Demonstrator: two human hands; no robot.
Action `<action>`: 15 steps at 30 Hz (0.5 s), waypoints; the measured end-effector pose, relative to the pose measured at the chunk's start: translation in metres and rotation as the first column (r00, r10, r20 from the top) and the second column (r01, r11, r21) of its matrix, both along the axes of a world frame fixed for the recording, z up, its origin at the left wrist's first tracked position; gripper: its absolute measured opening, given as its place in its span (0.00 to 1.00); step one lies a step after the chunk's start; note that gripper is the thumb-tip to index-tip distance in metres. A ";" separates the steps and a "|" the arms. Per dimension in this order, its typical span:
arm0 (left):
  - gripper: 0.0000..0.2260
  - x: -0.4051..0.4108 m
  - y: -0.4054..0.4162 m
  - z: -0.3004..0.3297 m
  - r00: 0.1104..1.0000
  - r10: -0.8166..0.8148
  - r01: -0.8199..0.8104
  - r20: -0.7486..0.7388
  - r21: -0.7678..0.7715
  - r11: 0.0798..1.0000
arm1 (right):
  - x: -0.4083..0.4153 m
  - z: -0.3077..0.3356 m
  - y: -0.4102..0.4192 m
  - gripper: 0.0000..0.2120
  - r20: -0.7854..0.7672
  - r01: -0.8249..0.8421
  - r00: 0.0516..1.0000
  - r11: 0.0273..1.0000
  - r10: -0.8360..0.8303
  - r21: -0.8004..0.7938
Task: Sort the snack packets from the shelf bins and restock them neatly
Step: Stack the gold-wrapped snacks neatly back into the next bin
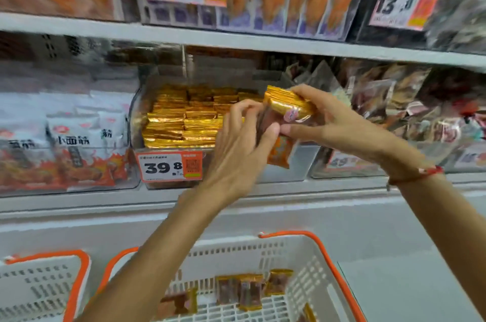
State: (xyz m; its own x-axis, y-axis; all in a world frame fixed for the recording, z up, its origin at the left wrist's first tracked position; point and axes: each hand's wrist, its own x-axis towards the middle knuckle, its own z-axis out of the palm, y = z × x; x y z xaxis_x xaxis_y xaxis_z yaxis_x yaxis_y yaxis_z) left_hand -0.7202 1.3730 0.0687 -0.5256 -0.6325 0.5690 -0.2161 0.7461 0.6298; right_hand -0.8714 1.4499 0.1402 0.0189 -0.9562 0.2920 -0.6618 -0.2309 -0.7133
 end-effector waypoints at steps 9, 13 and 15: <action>0.33 0.004 -0.068 -0.007 0.674 0.276 -0.109 0.685 -0.277 0.955 | -0.038 -0.023 -0.078 0.23 -0.509 0.234 0.804 0.951 -0.307 -0.202; 0.32 0.004 -0.067 -0.009 0.672 0.315 -0.119 0.670 -0.322 0.939 | -0.041 -0.048 -0.118 0.27 -0.323 0.302 0.919 0.929 -0.224 0.215; 0.32 0.003 -0.067 -0.010 0.671 0.325 -0.131 0.666 -0.325 0.937 | -0.042 -0.058 -0.128 0.24 -0.164 0.280 0.956 0.918 -0.242 0.281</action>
